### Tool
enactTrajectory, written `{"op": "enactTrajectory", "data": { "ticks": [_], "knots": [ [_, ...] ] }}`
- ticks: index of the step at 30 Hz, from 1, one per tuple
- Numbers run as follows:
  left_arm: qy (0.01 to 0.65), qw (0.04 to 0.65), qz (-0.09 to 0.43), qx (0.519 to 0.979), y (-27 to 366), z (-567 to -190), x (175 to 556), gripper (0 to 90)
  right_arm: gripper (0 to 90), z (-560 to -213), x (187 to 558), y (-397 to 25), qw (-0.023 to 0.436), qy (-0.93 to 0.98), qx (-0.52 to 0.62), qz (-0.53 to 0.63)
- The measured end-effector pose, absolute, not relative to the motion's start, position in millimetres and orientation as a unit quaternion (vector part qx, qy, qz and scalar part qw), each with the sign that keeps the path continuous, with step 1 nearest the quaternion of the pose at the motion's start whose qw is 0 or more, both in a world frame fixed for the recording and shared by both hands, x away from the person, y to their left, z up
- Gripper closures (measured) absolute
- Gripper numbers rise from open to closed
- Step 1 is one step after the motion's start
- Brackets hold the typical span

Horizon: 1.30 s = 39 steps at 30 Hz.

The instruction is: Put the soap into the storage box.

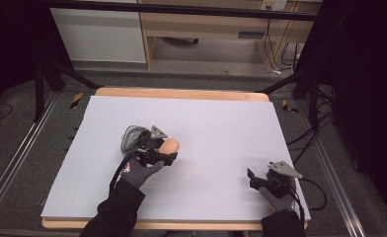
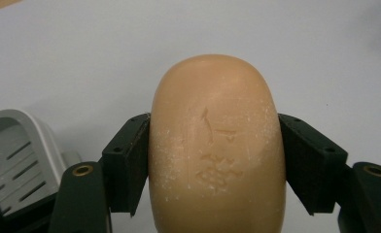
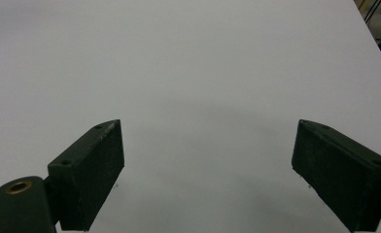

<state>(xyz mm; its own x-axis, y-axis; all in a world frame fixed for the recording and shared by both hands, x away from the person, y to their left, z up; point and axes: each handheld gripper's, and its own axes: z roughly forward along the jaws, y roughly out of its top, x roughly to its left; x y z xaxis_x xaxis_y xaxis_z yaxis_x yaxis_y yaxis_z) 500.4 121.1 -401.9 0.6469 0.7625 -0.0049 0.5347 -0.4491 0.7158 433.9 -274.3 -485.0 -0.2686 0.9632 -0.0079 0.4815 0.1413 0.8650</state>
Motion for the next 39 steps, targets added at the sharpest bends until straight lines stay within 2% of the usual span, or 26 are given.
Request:
{"op": "enactTrajectory", "data": {
  "ticks": [19, 39],
  "knots": [
    [0.419, 0.352, 0.183, 0.817, 153.8, -388.6, 503.2, 31.7, 11.8, -485.2, 434.2, -274.1, 0.308, 0.694, 0.52, 0.393],
    [0.461, 0.337, 0.191, 0.799, 181.8, -391.5, 524.7, 31.8, 11.9, -485.1, 433.9, -274.0, 0.307, 0.693, 0.52, 0.393]
  ]
}}
